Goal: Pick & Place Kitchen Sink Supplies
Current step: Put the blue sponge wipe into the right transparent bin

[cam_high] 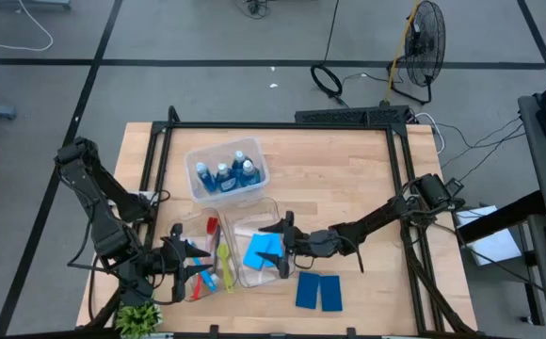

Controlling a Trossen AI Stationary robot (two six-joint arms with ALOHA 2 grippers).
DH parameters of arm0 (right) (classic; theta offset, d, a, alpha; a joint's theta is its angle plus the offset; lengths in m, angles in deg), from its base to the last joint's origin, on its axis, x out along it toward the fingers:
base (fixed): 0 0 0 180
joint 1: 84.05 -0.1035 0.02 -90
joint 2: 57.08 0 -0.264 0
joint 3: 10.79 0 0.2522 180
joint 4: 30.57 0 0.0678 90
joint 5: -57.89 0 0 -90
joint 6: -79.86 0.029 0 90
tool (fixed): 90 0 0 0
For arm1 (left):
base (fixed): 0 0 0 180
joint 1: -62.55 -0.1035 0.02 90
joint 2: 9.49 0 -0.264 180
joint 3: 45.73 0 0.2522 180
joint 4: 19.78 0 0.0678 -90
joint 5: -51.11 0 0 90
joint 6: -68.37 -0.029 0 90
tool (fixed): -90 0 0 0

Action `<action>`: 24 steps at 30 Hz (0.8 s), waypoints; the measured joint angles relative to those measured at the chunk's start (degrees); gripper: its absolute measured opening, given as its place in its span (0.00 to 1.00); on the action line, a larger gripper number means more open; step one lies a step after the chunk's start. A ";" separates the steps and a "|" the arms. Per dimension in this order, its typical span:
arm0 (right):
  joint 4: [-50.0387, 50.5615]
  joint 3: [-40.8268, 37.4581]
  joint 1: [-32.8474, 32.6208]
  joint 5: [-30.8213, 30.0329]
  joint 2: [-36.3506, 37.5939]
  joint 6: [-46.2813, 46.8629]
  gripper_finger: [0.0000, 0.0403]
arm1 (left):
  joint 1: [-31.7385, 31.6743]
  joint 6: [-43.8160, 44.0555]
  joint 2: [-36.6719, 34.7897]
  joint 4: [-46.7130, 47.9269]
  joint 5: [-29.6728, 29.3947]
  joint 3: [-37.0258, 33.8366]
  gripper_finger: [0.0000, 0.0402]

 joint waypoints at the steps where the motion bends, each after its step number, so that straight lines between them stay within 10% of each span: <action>1: -0.16 0.00 -0.08 1.63 0.00 0.11 0.77 | 0.00 0.00 0.00 0.00 0.05 0.00 0.33; 5: 9.89 2.54 -3.20 5.48 3.43 -1.83 0.77 | 0.02 0.00 0.00 0.00 0.19 0.00 0.33; 9: 45.33 15.45 -10.97 -0.86 6.49 -3.30 0.77 | 0.00 0.00 0.00 0.01 0.21 0.00 0.33; 15: 84.56 31.32 -19.81 -3.93 4.75 19.43 0.77 | 0.00 0.00 0.00 -0.02 0.34 0.00 0.33; 24: 77.27 22.15 -27.36 13.10 4.52 35.95 0.77 | 0.00 0.00 0.00 -0.02 0.34 0.00 0.33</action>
